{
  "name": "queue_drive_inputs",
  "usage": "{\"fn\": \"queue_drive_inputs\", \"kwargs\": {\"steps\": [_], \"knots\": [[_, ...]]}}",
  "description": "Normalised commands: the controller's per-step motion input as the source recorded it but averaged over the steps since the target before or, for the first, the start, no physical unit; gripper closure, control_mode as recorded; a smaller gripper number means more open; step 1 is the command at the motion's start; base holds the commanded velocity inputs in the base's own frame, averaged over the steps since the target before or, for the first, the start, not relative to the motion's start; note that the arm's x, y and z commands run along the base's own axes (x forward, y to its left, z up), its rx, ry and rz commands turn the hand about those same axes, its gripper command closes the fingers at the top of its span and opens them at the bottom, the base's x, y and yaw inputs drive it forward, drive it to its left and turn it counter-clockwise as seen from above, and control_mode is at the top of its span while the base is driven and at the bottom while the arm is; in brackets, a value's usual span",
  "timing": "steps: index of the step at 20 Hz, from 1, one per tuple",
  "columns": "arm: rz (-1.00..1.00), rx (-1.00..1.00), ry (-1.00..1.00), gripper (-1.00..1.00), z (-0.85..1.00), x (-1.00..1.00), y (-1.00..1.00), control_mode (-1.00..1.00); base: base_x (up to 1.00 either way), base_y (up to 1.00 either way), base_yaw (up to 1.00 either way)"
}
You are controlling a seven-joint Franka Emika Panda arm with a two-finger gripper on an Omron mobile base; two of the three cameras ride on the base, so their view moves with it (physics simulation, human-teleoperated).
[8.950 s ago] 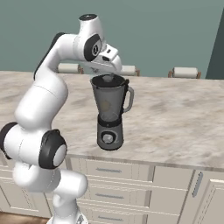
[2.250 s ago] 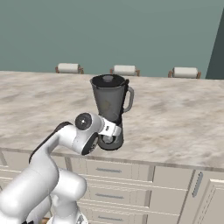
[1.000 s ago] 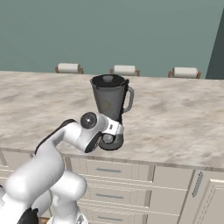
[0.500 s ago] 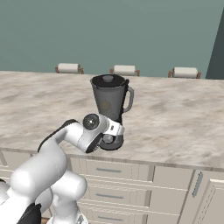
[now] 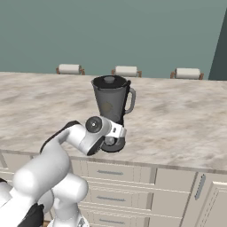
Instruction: Grab the garlic and lemon from the fridge, place them in the blender, close the lid, and turn on the blender to create a marinade.
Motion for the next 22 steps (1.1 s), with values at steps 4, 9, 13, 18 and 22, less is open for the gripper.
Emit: {"fn": "queue_drive_inputs", "kwargs": {"steps": [4,9,13,18,22], "knots": [[0.0,0.0,0.0,1.0,0.0,0.17,0.0,-1.0,0.0,0.0,0.0],[0.02,0.0,0.0,1.0,-0.16,-0.05,0.0,-1.0,0.0,0.0,0.0],[0.02,0.0,0.0,1.0,-0.09,-0.02,0.01,-1.0,0.0,0.0,0.0],[0.0,0.0,0.0,1.0,0.0,0.1,0.0,-1.0,0.0,0.0,0.0],[0.0,0.0,0.0,1.0,0.0,0.12,0.0,-1.0,0.0,0.0,0.0]]}}
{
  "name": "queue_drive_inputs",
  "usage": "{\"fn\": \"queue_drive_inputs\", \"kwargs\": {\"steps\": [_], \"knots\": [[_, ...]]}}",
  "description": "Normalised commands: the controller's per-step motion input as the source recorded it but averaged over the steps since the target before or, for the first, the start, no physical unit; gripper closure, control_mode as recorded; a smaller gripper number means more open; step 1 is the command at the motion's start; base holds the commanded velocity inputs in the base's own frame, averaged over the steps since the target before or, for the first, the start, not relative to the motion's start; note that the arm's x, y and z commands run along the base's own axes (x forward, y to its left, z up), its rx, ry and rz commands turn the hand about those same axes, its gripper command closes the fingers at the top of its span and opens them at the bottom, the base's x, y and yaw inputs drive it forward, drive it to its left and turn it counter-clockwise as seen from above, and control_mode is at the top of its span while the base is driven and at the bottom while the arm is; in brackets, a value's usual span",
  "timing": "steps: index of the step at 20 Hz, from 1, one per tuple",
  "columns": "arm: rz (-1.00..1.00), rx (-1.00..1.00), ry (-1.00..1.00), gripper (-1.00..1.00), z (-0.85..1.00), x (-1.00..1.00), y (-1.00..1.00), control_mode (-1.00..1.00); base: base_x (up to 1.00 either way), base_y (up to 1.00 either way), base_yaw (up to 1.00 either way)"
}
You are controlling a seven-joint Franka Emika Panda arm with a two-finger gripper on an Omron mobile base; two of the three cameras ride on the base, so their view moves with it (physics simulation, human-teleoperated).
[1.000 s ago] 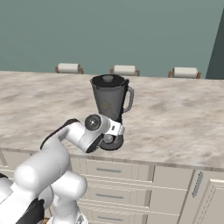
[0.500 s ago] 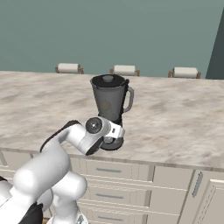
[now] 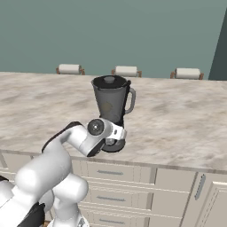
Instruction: Grab the garlic and lemon from the fridge, place them in the blender, close the lid, and turn on the blender to create a marinade.
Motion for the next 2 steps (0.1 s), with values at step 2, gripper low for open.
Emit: {"fn": "queue_drive_inputs", "kwargs": {"steps": [2], "knots": [[0.0,0.0,0.0,1.0,0.0,0.08,0.0,-1.0,0.0,0.0,0.0]]}}
